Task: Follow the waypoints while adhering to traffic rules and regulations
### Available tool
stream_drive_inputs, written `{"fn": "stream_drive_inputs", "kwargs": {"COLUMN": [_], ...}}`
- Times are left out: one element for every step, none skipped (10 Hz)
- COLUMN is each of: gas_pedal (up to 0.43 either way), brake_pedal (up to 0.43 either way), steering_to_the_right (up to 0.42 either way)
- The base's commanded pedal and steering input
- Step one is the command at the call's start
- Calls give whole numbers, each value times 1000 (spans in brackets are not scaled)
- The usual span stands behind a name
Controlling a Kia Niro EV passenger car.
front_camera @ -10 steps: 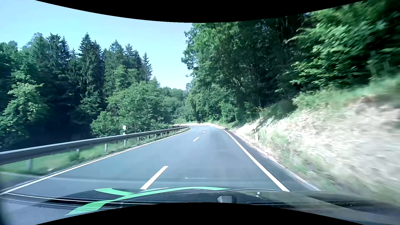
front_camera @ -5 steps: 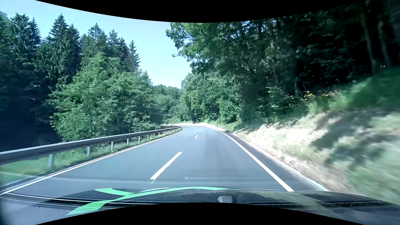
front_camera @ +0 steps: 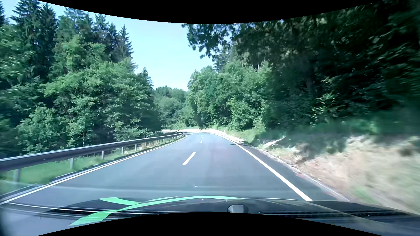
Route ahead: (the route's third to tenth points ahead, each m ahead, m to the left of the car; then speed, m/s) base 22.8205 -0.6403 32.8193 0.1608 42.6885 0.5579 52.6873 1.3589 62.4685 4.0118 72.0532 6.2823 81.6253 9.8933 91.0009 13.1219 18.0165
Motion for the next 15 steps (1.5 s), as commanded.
{"fn": "stream_drive_inputs", "kwargs": {"gas_pedal": [130,130,130,118,110,110,110,118,118,118,118,87,59,59,67], "brake_pedal": [0,0,0,0,0,0,0,0,0,0,0,0,0,0,0], "steering_to_the_right": [-5,-6,-11,-14,-15,-15,-15,-16,-17,-18,-21,-25,-26,-25,-25]}}
